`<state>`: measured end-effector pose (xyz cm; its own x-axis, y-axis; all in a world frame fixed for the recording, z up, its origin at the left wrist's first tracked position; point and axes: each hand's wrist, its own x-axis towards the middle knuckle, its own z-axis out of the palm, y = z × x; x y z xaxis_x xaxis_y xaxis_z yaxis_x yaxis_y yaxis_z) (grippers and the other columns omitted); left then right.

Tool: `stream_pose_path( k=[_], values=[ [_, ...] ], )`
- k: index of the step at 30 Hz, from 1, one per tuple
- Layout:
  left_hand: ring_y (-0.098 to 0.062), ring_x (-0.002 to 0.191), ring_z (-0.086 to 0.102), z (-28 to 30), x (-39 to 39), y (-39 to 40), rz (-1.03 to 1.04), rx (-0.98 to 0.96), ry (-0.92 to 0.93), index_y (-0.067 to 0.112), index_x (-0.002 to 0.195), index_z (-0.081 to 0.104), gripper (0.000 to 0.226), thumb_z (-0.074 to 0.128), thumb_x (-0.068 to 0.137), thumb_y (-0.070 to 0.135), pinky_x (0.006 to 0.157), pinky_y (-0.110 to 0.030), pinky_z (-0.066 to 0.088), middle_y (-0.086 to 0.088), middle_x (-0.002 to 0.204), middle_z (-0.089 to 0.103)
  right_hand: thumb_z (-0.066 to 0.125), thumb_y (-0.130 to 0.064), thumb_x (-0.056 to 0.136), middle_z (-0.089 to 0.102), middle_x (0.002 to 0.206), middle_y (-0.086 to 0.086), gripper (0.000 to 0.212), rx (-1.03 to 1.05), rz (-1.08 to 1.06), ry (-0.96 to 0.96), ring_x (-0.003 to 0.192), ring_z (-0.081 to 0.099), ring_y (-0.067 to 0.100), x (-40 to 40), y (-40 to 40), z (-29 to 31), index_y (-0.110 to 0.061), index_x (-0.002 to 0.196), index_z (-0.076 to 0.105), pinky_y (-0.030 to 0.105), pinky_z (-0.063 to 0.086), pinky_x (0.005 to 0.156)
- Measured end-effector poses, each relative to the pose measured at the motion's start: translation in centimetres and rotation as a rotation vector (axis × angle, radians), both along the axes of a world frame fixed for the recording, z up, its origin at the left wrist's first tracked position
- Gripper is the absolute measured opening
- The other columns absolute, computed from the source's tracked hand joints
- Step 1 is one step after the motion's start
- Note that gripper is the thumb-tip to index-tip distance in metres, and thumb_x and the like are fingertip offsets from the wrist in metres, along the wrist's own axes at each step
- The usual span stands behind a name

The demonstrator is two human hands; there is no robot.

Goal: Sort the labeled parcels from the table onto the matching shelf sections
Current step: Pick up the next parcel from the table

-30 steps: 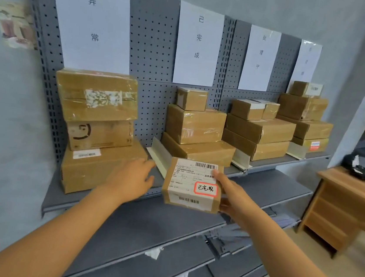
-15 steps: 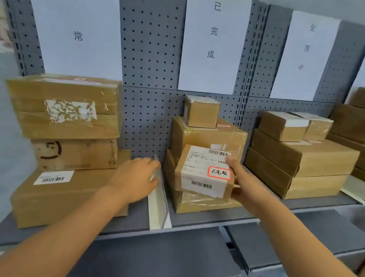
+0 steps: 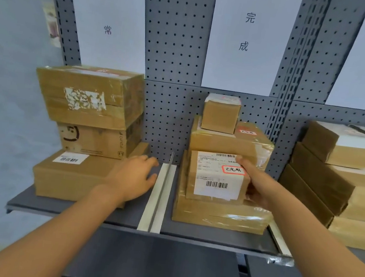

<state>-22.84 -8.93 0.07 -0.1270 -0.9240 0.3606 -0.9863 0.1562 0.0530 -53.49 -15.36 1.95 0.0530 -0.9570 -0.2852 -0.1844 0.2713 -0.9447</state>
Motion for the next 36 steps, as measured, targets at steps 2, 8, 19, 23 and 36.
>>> stream_pose_path(
  k=[2,8,19,23,36],
  values=[
    [-0.022,0.11,0.057,0.3,-0.3,0.0,0.01,0.003,-0.007,0.021,0.133,0.053,0.037,0.048,0.099,0.035,0.087,-0.037,0.049,-0.002,0.12,0.062,0.066,-0.056,0.086,0.076,0.102,0.008,0.048,-0.026,-0.048,0.069,0.101,0.067,0.029,-0.1,-0.4,0.2,-0.014,0.11,0.069,0.044,0.053,0.095],
    [-0.022,0.113,0.057,1.2,-1.0,0.4,0.03,-0.013,-0.033,0.022,0.134,0.052,0.038,0.048,0.099,0.037,0.083,-0.034,0.049,-0.001,0.123,0.061,0.061,-0.039,0.093,0.062,0.086,0.005,0.026,-0.33,-0.197,0.381,0.082,0.058,0.024,0.0,0.0,1.9,-0.016,0.082,0.055,0.039,0.049,0.076],
    [-0.023,0.11,0.058,1.5,2.4,9.2,0.261,-0.029,0.047,0.02,0.131,0.055,0.038,0.052,0.096,0.033,0.085,-0.034,0.049,-0.003,0.123,0.062,0.057,-0.021,0.094,0.058,0.119,0.006,0.03,-1.161,0.486,0.669,0.114,0.049,0.024,13.1,6.9,2.8,-0.014,0.123,0.058,0.04,0.044,0.095],
    [-0.026,0.103,0.058,-0.4,5.9,16.3,0.42,0.067,-0.077,0.019,0.129,0.054,0.036,0.047,0.096,0.032,0.08,-0.035,0.049,-0.003,0.119,0.061,0.055,-0.021,0.096,0.054,0.128,0.01,0.04,-1.141,0.843,0.721,0.121,0.047,0.028,20.0,11.1,-0.9,-0.011,0.135,0.053,0.04,0.043,0.097],
    [-0.028,0.106,0.057,-2.0,23.4,40.5,0.9,0.171,-0.212,0.017,0.131,0.049,0.036,0.04,0.1,0.035,0.084,-0.037,0.044,-0.005,0.116,0.059,0.046,-0.026,0.101,0.047,0.141,0.004,0.054,-1.353,1.199,0.763,0.131,0.041,0.026,43.4,28.0,-4.2,-0.018,0.152,0.031,0.036,0.035,0.106]
  ],
)
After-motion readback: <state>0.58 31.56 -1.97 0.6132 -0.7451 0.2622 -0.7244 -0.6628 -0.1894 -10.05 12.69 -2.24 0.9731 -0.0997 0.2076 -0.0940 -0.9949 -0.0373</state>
